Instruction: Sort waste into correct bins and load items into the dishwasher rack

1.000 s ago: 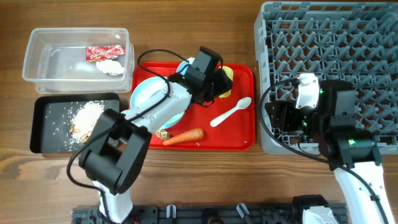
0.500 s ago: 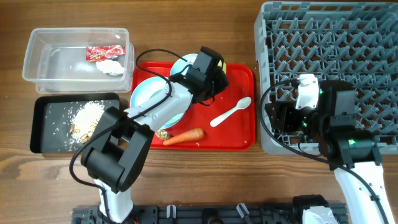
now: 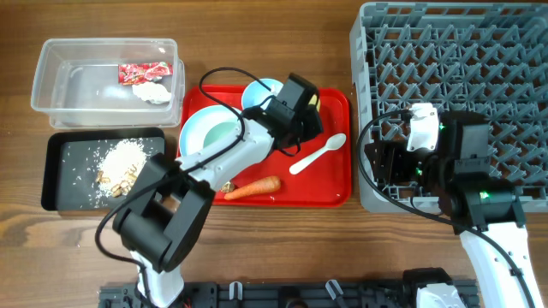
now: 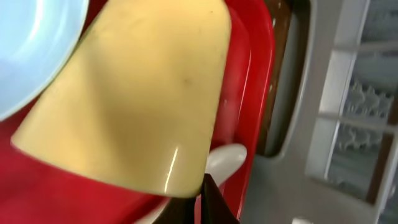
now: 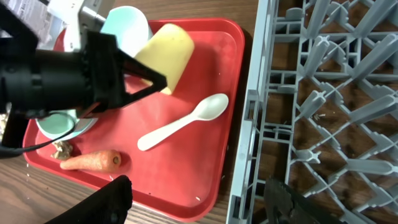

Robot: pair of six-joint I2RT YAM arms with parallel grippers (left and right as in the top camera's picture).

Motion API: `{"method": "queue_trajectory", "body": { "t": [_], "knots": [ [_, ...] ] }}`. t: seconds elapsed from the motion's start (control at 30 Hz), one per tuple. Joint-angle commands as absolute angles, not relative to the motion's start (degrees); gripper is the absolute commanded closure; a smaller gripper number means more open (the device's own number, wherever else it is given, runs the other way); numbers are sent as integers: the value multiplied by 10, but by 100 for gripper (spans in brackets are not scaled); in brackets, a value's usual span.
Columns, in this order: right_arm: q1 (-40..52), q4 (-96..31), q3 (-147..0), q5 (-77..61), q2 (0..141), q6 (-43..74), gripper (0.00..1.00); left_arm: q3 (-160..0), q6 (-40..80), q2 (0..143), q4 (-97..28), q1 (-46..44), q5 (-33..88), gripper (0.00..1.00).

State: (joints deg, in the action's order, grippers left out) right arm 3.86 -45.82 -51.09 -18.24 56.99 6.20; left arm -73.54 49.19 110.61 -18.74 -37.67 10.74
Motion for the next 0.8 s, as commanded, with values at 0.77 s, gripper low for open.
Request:
{"method": "queue_trajectory", "body": {
  "t": [0.77],
  "knots": [
    [36,-461,-519,-176,568,60,29,-740,408,955,-377,-376,79,96]
  ]
}}
